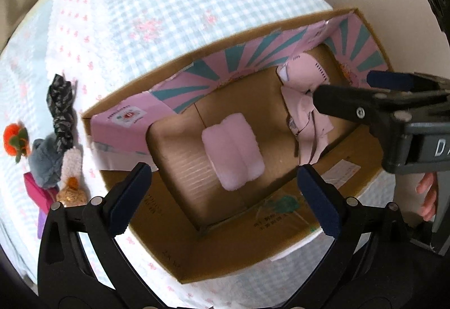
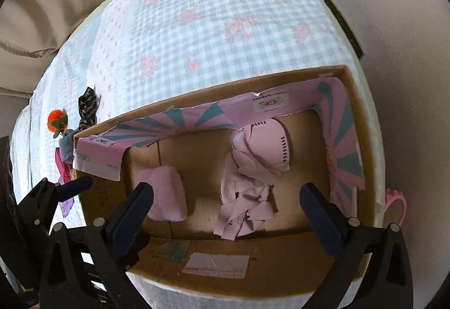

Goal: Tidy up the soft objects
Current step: 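Lift both tools away from the box back over the bed, then grasp the purple packet with the left tool while the right grasps the grey hat, then carry the purple packet and grey hat into the box and release both, then move both tools back over the remaining items on the bed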

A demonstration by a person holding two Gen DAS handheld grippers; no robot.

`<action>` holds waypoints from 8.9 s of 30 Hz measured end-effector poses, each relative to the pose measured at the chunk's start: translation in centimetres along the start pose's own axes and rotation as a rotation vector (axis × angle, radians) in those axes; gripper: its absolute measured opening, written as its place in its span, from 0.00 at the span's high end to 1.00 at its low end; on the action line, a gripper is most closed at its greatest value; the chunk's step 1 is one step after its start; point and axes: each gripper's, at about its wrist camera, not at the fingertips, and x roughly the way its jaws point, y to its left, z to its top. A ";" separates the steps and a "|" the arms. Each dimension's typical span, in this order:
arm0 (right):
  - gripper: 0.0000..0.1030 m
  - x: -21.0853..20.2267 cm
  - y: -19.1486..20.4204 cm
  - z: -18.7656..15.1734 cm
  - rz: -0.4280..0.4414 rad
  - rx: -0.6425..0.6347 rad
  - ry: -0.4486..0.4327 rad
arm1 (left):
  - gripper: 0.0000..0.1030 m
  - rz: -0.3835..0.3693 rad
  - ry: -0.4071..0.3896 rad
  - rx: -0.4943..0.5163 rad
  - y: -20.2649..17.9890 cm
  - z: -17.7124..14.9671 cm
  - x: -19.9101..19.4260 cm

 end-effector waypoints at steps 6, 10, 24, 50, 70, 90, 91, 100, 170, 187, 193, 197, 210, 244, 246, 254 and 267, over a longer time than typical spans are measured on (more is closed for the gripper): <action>0.00 -3.8 1.1 -0.6 -0.019 0.020 -0.017 | 0.00 -0.011 -0.072 -0.036 0.9 0.4 -4.4; 0.00 -8.3 3.2 -1.3 -0.038 0.008 -0.101 | 0.00 0.005 -0.134 -0.040 0.5 -0.2 -8.0; 0.00 -22.8 12.8 -7.5 -0.059 -0.111 -0.471 | 0.00 0.075 -0.480 -0.104 5.5 -9.0 -24.6; 0.00 -19.6 33.3 -15.0 0.041 -0.247 -0.493 | 0.00 0.088 -0.555 -0.230 27.1 -24.6 -30.3; 0.00 -2.7 41.7 -8.1 -0.015 -0.184 -0.346 | 0.00 0.036 -0.326 -0.031 41.3 -24.9 -14.1; 0.00 14.9 41.1 -1.6 -0.107 -0.162 -0.241 | 0.00 0.069 -0.166 0.318 40.7 -26.4 5.4; 0.00 15.3 41.1 -1.4 -0.109 -0.164 -0.238 | 0.00 0.062 -0.163 0.309 40.8 -26.2 5.7; 0.16 18.9 40.4 0.2 -0.104 -0.127 -0.161 | 0.00 0.067 -0.121 0.299 40.2 -24.3 6.9; 0.57 -20.1 20.9 -10.6 -0.020 -0.196 -0.491 | 0.60 0.060 -0.510 -0.246 14.7 -14.4 -23.7; 0.57 -14.4 5.1 -8.6 -0.072 0.117 -0.306 | 0.60 -0.045 -0.335 -0.171 5.4 -5.7 -13.0; 0.56 -10.7 1.7 -6.2 -0.043 0.189 -0.217 | 0.60 -0.012 -0.265 -0.109 3.5 -2.5 -8.8; 0.54 -7.6 0.7 -4.7 -0.022 0.202 -0.150 | 0.60 -0.012 -0.197 -0.115 3.5 -1.3 -5.9; 0.00 -6.1 0.4 -3.2 0.031 0.188 -0.221 | 0.00 0.030 -0.164 -0.086 3.9 -1.1 -4.3; 0.00 -17.6 15.4 -8.6 0.045 -0.121 -0.308 | 0.00 0.193 -0.367 -0.356 13.8 -14.3 -21.6; 0.00 -17.6 17.5 -8.6 0.063 -0.160 -0.307 | 0.00 0.220 -0.375 -0.402 15.8 -15.3 -22.3; 0.00 -15.5 25.0 -8.6 0.129 -0.225 -0.290 | 0.00 0.214 -0.363 -0.525 23.5 -17.5 -22.6; 0.00 -4.9 32.4 -6.4 0.238 -0.026 -0.116 | 0.00 0.133 -0.270 -0.732 35.9 -16.5 -17.3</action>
